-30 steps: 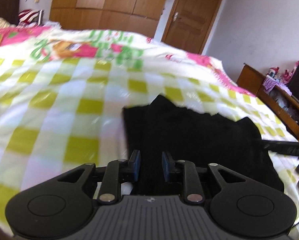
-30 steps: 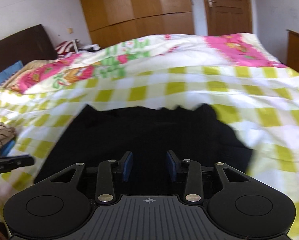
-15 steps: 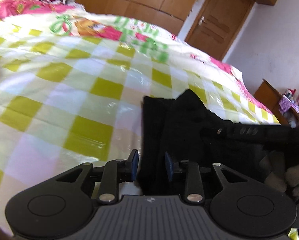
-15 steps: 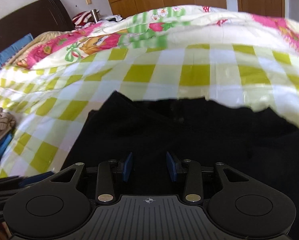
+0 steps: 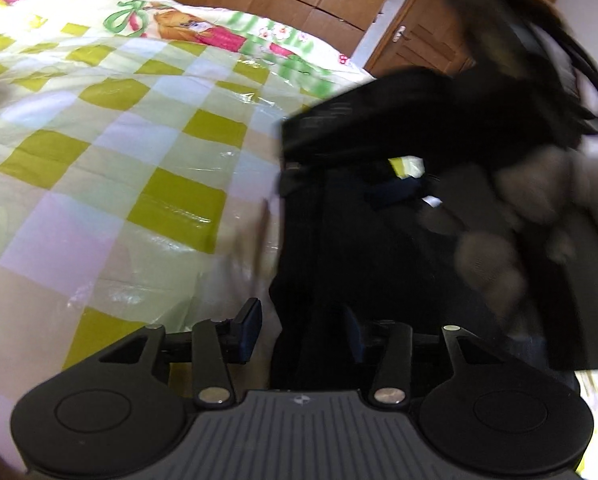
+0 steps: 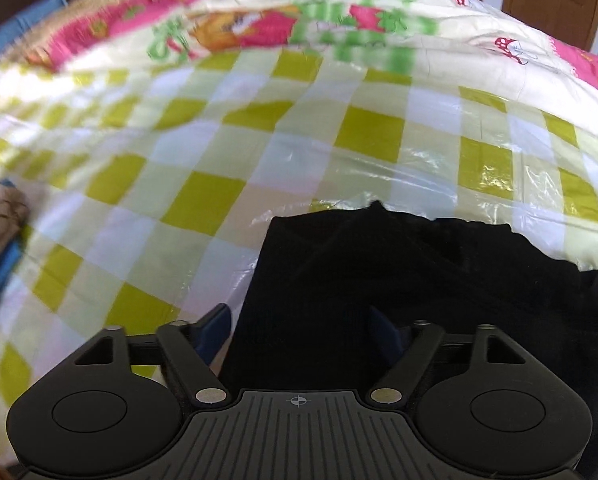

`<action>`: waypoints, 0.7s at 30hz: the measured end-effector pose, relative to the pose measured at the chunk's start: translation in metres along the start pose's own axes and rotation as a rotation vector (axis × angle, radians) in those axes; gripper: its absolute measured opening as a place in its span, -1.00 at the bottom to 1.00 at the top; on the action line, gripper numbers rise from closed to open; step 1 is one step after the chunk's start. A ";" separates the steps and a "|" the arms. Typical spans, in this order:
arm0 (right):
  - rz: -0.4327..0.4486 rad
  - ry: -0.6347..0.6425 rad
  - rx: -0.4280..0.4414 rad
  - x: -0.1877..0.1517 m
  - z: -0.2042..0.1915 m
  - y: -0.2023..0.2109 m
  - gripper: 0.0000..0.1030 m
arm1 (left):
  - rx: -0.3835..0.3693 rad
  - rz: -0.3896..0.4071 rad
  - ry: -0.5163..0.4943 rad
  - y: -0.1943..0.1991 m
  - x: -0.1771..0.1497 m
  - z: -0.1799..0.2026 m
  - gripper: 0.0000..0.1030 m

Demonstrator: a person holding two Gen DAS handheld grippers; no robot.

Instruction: Fold small clothes

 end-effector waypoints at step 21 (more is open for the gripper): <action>0.116 -0.130 0.093 -0.008 0.051 0.043 -0.60 | -0.035 0.136 -0.095 0.016 0.009 0.028 0.45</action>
Point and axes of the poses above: each gripper's, at about its wrist camera, not at the fingertips, and y roughly against the way its jaws point, z to its right, x to its top, the point moved 10 cm from there along -y, roughly the way its jaws point, and after that the axes turned 10 degrees about y, right-handed, at the moved point
